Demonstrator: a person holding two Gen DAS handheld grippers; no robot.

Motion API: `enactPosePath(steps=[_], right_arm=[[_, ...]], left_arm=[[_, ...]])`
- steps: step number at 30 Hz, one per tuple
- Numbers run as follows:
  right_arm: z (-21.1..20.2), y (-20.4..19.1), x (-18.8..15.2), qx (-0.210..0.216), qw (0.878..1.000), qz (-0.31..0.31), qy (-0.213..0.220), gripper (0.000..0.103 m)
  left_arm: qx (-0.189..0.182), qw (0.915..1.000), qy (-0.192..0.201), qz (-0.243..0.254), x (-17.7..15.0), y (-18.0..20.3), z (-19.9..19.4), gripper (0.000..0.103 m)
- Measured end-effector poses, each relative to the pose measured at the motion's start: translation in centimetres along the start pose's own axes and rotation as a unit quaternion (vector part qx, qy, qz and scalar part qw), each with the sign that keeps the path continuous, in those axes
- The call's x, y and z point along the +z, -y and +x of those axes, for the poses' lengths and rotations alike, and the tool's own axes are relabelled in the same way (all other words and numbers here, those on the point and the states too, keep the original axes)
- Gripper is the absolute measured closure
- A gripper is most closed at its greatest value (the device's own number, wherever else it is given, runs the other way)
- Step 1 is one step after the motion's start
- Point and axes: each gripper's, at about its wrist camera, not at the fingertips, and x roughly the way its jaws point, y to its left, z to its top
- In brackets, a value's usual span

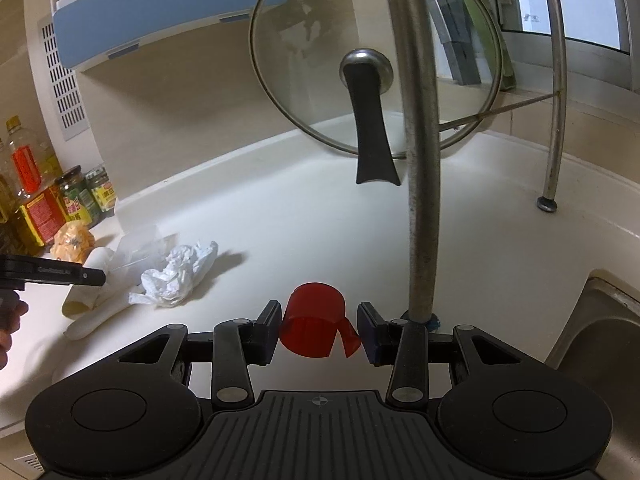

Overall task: Collect trash
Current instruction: 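Close the left gripper on the white paper roll while the right holds the cup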

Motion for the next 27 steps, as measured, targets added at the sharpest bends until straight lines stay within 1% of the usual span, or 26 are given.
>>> enactPosePath(steps=[1, 4, 6, 14, 21, 27], right_arm=[[0.1, 0.2, 0.0, 0.0, 1.0, 0.001, 0.0, 0.061], [0.3, 0.6, 0.1, 0.001, 1.0, 0.006, -0.002, 0.061], [0.4, 0.8, 0.1, 0.003, 1.0, 0.01, -0.002, 0.061], [0.5, 1.3, 0.2, 0.014, 1.0, 0.019, -0.002, 0.061], [0.3, 1.3, 0.1, 0.03, 0.999, 0.024, -0.001, 0.061], [-0.3, 0.8, -0.3, 0.048, 0.999, 0.025, -0.002, 0.061]], left_arm=[[0.003, 1.0, -0.004, 0.002, 0.1, 0.0, 0.3, 0.045], [0.009, 0.9999, -0.013, 0.004, 0.2, 0.0, 1.1, 0.047], [0.01, 0.9998, -0.016, 0.003, 0.2, 0.0, 1.3, 0.051], [0.016, 0.9998, -0.01, 0.009, 0.2, -0.5, 0.7, 0.052], [0.017, 0.9998, 0.009, -0.003, -0.2, -1.9, -3.0, 0.053], [0.013, 0.9994, 0.027, -0.017, -2.0, -3.1, -7.6, 0.053]])
